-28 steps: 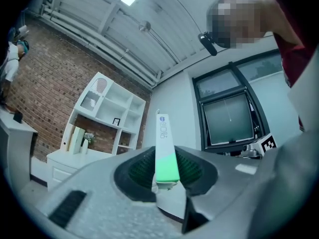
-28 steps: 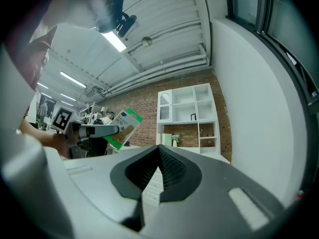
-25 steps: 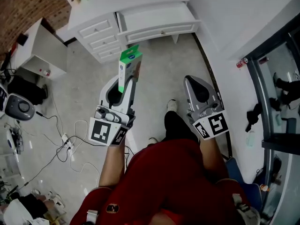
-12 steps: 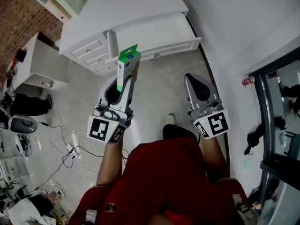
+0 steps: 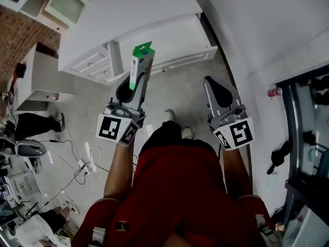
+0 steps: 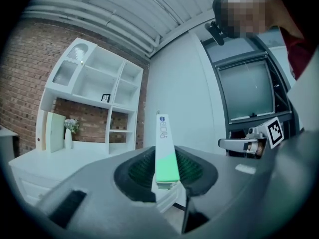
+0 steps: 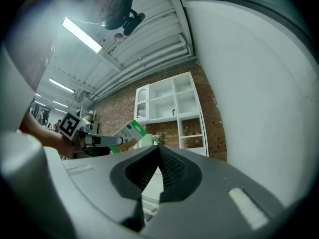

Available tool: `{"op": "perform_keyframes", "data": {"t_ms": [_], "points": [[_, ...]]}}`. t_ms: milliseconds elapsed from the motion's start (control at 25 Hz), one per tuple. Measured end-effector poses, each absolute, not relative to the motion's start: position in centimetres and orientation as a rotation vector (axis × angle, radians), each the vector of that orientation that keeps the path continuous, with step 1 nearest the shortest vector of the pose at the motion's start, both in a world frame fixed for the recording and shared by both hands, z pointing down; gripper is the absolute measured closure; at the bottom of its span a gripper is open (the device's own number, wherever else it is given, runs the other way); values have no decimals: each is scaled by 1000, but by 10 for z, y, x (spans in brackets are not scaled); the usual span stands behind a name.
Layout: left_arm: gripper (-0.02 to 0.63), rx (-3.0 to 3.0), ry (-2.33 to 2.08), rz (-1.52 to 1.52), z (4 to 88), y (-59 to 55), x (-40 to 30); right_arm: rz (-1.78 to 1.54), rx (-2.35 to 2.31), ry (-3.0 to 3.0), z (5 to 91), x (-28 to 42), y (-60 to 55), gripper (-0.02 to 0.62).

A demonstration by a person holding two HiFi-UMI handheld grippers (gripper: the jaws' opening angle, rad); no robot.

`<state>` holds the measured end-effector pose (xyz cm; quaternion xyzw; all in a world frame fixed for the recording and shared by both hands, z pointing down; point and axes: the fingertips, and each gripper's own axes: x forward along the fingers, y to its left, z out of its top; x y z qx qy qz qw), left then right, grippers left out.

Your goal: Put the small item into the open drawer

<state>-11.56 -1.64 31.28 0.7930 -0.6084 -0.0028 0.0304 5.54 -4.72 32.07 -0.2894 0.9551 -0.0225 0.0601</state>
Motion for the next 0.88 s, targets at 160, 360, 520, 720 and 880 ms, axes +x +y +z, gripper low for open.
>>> {"op": "perform_keyframes", "data": {"t_ms": [160, 360, 520, 720, 880], "points": [[514, 2445, -1833, 45, 335, -62, -127, -66, -923, 2897, 327, 50, -80, 583], [514, 2480, -1753, 91, 367, -128, -144, -35, -1012, 2922, 332, 32, -131, 583], [514, 2504, -1676, 155, 397, -185, -159, -13, -1087, 2950, 335, 11, -180, 583], [514, 2511, -1564, 230, 438, -245, -174, -31, -1199, 2953, 345, -13, -232, 583], [514, 2501, -1486, 299, 474, -280, -179, -45, -1299, 2952, 354, -23, -255, 583]]}}
